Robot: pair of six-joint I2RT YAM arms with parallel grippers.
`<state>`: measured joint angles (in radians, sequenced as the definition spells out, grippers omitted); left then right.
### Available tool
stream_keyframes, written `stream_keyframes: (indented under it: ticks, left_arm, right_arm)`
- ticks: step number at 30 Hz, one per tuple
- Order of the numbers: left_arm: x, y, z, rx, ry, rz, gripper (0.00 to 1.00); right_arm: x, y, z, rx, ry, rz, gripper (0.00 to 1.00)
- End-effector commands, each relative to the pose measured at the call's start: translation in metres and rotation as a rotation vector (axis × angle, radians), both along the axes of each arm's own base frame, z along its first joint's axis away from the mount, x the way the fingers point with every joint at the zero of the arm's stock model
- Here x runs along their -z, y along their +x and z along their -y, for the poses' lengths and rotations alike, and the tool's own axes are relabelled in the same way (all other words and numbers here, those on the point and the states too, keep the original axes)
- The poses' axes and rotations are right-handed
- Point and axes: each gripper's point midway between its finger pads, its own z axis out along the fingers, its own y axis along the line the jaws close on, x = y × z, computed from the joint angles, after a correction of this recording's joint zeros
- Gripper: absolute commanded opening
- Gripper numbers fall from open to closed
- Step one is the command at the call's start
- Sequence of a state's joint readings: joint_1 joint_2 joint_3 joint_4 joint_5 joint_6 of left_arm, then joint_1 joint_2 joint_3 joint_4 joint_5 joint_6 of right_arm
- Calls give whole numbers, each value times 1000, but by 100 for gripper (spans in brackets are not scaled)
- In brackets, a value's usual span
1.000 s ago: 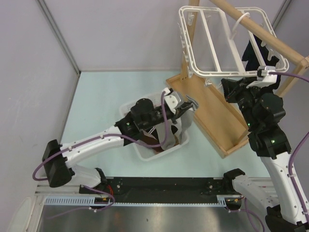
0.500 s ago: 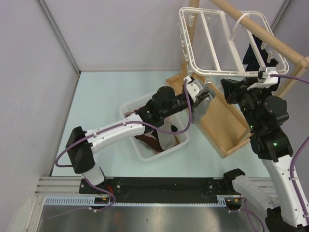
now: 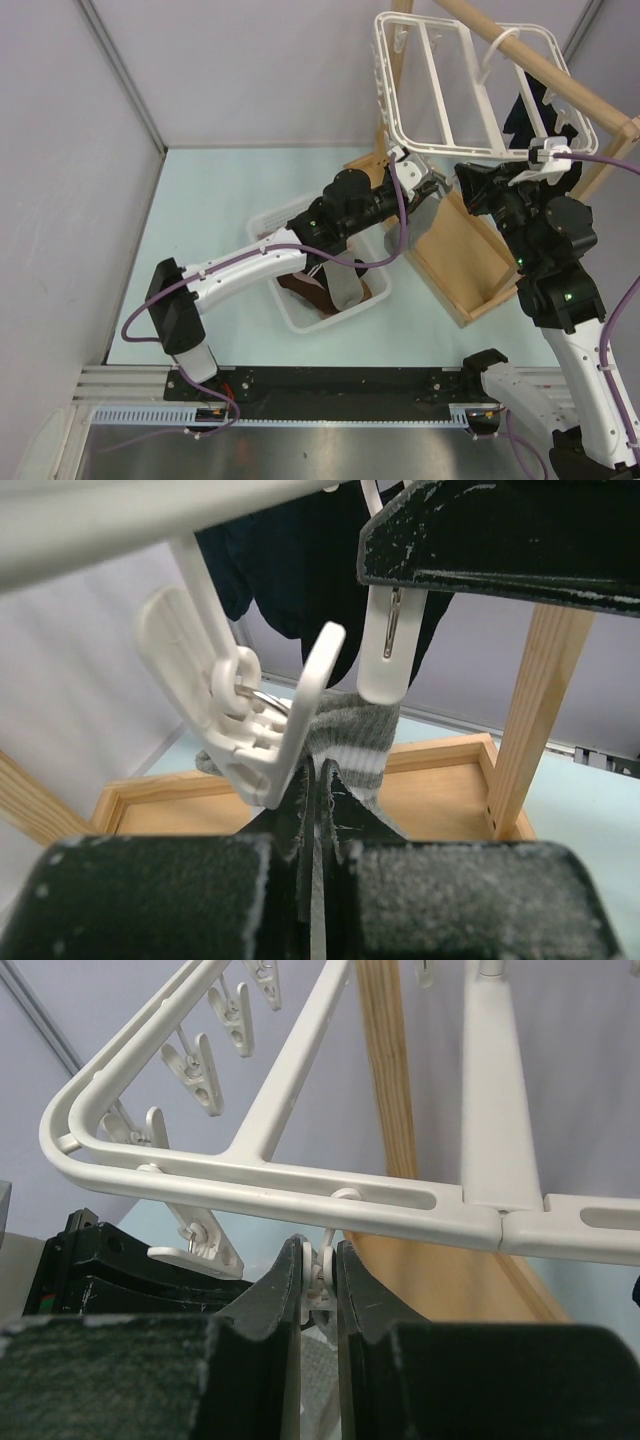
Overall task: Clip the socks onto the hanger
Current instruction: Clamp the sock onto the hanger.
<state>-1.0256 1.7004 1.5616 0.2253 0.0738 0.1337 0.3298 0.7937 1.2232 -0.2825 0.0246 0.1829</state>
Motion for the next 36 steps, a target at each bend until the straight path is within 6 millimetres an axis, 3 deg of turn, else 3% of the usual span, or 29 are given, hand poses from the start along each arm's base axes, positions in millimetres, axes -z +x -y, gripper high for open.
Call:
stream_keyframes:
  ticks: [1, 24, 28, 34, 36]
  left_arm:
    - [-36, -6, -3, 7, -75, 24, 0]
    - [-54, -21, 1, 40, -92, 61, 0]
    - [-59, -23, -1, 40, -104, 67, 1]
    - [-63, -22, -3, 30, -114, 76, 0]
    - [-63, -22, -3, 30, -114, 75, 1]
  right_arm:
    - [10, -3, -9, -53, -31, -26, 10]
    - [16, -1, -10, -57, -43, -43, 11]
    - [18, 0, -9, -51, -44, -51, 25]
    - [20, 1, -10, -52, -45, -61, 55]
    - [18, -1, -10, -53, -40, -56, 60]
